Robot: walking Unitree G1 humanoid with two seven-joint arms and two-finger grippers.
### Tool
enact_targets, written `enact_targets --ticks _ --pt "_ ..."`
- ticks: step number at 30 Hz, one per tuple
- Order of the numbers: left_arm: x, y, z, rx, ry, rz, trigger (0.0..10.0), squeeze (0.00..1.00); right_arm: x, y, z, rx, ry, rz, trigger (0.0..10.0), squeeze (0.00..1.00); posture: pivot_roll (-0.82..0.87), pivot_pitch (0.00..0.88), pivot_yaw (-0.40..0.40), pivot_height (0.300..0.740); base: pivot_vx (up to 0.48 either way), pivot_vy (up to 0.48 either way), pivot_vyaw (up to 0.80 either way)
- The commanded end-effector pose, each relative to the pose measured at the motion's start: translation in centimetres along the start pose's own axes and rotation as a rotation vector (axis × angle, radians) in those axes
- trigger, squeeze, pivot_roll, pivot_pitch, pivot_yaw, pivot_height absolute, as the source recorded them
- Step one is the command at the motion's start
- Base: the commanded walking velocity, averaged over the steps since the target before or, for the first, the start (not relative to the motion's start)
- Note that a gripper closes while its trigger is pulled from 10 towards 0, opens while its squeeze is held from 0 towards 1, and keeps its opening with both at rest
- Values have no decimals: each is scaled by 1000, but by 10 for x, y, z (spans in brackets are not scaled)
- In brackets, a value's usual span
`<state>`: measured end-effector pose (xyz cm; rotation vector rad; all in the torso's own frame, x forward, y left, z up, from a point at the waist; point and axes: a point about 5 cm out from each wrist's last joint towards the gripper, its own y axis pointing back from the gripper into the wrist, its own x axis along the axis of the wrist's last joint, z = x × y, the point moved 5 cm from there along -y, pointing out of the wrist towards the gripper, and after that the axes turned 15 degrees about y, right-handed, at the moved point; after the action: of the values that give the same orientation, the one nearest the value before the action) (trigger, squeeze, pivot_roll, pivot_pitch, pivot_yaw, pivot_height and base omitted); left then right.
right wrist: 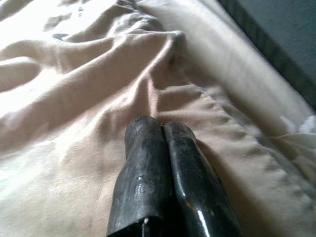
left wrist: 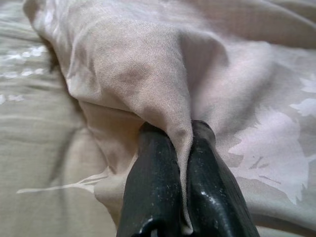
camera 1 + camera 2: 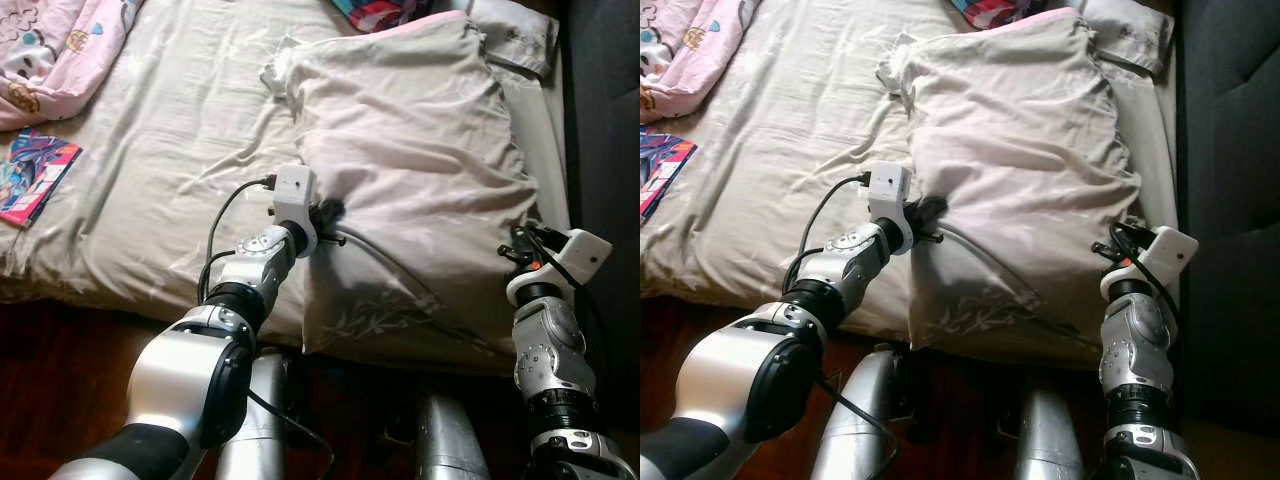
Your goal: Clean up the room
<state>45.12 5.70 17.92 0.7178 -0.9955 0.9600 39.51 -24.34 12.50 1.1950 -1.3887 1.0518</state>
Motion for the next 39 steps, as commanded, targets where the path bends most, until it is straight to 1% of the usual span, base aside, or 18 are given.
enact_targets --ticks 1,3,5,6,8,11,14,17,19,20,21,23,24,29,32,35,36,39 --pt "0 6 -19 55 -14 1 10000 0 -8 2 -5 28 -28 -27 10000 1000 52 401 77 641 0 0 0" --pt "-1 6 -19 51 -6 -1 10000 0 -5 2 -2 4 -25 -19 10000 1000 52 401 77 641 0 0 0" --pt "-4 7 -18 38 5 -5 10000 0 16 0 14 -69 -50 74 10000 1000 56 402 78 641 0 0 0" --pt "-4 7 -18 38 5 -5 10000 0 16 0 14 -69 -50 74 10000 1000 56 402 78 641 0 0 0" --pt "-6 8 -20 39 10 -9 10000 0 34 1 27 -123 -146 152 10000 1000 52 403 79 641 0 0 0" --pt "-7 9 -22 45 15 -10 10000 0 38 1 30 -117 -175 163 10000 1000 53 406 81 641 0 0 0" --pt "-8 10 -24 49 18 -12 10000 0 41 1 32 -99 -152 153 10000 1000 53 409 82 641 0 0 0" --pt "-9 12 -28 53 21 -15 10000 0 34 1 35 -81 -134 79 10000 1000 49 411 82 641 0 0 0" --pt "-10 13 -30 55 23 -19 10000 0 21 0 35 -48 -130 -11 10000 1000 47 412 82 641 0 0 0" --pt "-10 13 -30 55 23 -19 10000 0 21 0 35 -48 -130 -11 10000 1000 47 412 82 641 0 0 0" --pt "-10 13 -32 57 23 -20 10000 0 15 1 34 -26 -128 -49 10000 1000 47 412 81 641 0 0 0" --pt "-10 15 -34 61 25 -19 10000 0 6 4 39 -7 -79 -107 10000 1000 53 413 80 641 0 0 0" --pt "-9 15 -36 63 25 -19 10000 0 6 4 44 -10 -68 -115 10000 1000 52 412 79 641 0 0 0" --pt "-10 17 -39 64 26 -21 10000 0 10 4 54 -17 -65 -125 10000 1000 49 411 77 641 0 0 0" --pt "-12 18 -41 67 27 -27 10000 0 8 3 49 40 -47 -169 10000 1000 50 409 75 641 0 0 0" --pt "-12 19 -41 67 27 -28 10000 0 7 3 47 56 -43 -180 10000 1000 51 409 75 641 0 0 0" --pt "-13 19 -42 67 26 -31 10000 0 4 3 39 112 -34 -206 10000 1000 51 406 73 641 0 0 0" --pt "-13 19 -42 67 26 -32 10000 0 3 3 36 131 -39 -213 10000 1000 51 405 73 641 0 0 0"
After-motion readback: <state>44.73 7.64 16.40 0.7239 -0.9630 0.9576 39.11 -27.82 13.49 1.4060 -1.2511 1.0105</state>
